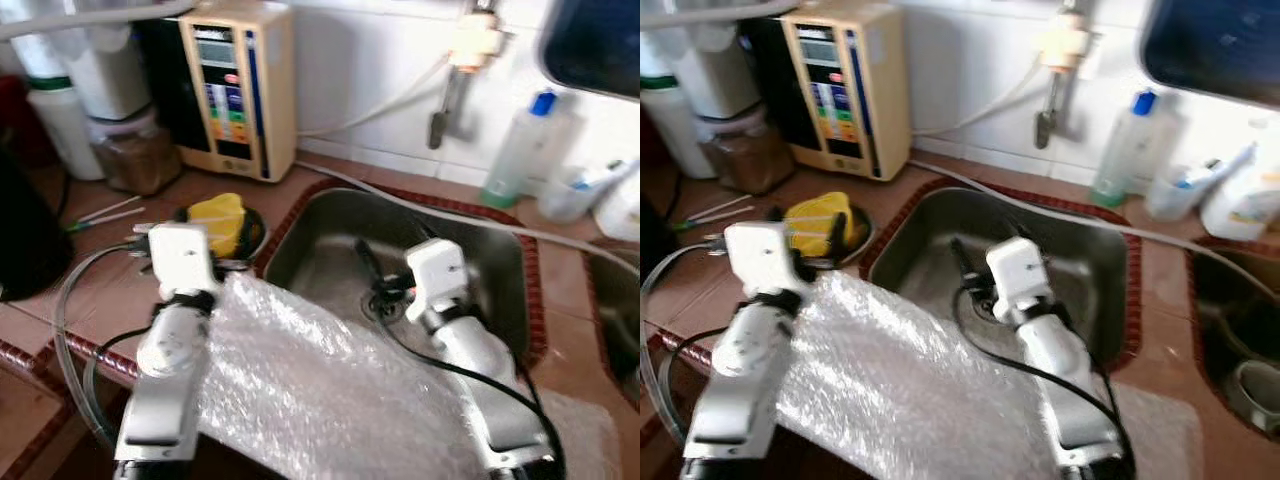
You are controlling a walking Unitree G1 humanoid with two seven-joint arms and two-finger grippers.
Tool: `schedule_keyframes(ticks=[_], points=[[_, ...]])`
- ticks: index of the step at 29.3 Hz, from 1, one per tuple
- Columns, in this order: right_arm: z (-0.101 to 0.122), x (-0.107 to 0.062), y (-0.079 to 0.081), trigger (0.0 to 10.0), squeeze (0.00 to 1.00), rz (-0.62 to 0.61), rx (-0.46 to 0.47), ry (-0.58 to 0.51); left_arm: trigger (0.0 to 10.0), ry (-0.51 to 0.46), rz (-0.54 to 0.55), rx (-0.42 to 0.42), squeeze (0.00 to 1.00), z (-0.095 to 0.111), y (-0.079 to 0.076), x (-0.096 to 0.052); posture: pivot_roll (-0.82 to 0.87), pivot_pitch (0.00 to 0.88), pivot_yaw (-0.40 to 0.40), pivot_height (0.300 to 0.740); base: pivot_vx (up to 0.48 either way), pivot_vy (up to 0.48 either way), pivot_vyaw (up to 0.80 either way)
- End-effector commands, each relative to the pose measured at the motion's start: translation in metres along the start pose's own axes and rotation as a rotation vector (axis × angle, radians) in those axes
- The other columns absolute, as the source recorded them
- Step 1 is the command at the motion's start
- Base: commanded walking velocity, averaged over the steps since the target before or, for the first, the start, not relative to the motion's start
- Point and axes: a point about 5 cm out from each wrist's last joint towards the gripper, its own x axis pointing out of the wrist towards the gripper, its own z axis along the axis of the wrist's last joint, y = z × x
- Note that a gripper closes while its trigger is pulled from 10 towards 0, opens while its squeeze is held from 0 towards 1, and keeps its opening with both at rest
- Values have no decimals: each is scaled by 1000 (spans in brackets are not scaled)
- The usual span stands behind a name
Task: Kitchen organization
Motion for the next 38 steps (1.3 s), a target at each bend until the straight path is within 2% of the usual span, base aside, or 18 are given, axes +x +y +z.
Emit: schedule_keyframes(ticks=[1,17,22,28,32,38], points=[[6,5,6,10000,0,22,4,-29,10000,7,27,6,0,0,8,-1,124,0,8,740,0,0,0],[6,4,6,10000,0,26,-2,-26,10000,19,99,31,0,-2,16,-1,123,0,0,740,0,0,0],[8,5,6,10000,0,26,-4,-31,10000,26,184,80,0,-2,30,2,120,0,-1,740,0,0,0],[10,5,9,10000,0,48,-4,-37,10000,34,244,66,0,-2,44,5,115,0,-1,740,0,0,0],[13,4,13,10000,0,65,2,-40,10000,50,338,56,0,-2,61,6,116,0,-1,740,0,0,0],[11,4,15,10000,0,86,3,-36,10000,62,372,9,0,-3,68,14,119,0,-6,740,0,0,0]])
